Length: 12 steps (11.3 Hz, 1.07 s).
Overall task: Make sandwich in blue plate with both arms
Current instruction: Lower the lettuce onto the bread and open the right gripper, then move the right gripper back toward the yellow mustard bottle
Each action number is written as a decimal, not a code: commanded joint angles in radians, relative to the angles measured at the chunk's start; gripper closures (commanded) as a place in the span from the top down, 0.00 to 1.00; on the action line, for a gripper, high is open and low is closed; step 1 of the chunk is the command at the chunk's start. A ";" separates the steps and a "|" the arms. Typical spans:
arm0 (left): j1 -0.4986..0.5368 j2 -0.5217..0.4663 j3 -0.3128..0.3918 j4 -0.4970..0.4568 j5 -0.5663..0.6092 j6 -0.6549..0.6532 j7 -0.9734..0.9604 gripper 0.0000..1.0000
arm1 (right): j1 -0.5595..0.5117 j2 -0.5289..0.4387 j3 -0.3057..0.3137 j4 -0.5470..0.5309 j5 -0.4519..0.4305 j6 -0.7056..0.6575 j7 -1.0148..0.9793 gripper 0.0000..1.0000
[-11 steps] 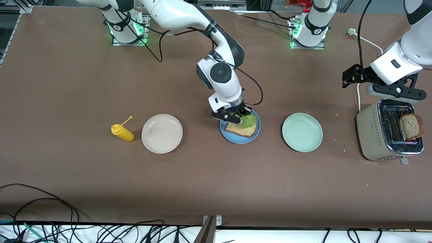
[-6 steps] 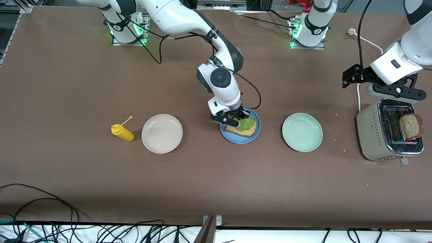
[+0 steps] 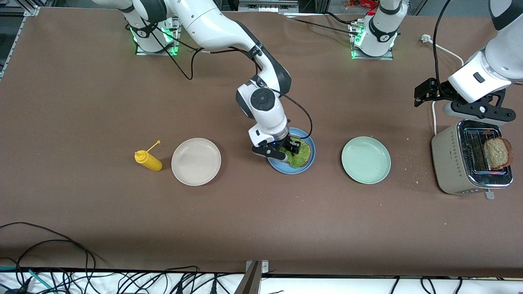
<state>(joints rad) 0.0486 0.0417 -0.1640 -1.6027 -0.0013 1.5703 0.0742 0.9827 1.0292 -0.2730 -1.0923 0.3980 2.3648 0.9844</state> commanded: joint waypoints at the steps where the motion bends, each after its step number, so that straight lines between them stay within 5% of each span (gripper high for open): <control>1: -0.001 0.010 -0.003 0.027 0.010 -0.012 -0.007 1.00 | 0.002 0.002 -0.029 0.037 -0.005 -0.044 -0.051 1.00; 8: -0.003 0.010 -0.003 0.027 0.010 -0.012 -0.007 1.00 | -0.192 -0.337 0.001 -0.277 -0.002 -0.248 -0.582 1.00; 12: -0.003 0.010 -0.003 0.027 0.010 -0.012 -0.007 1.00 | -0.396 -0.526 0.074 -0.463 -0.008 -0.341 -0.942 1.00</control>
<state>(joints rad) 0.0480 0.0430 -0.1643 -1.6015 -0.0013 1.5703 0.0742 0.6876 0.6501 -0.2604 -1.3941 0.3968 2.0656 0.2259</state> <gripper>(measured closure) 0.000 0.000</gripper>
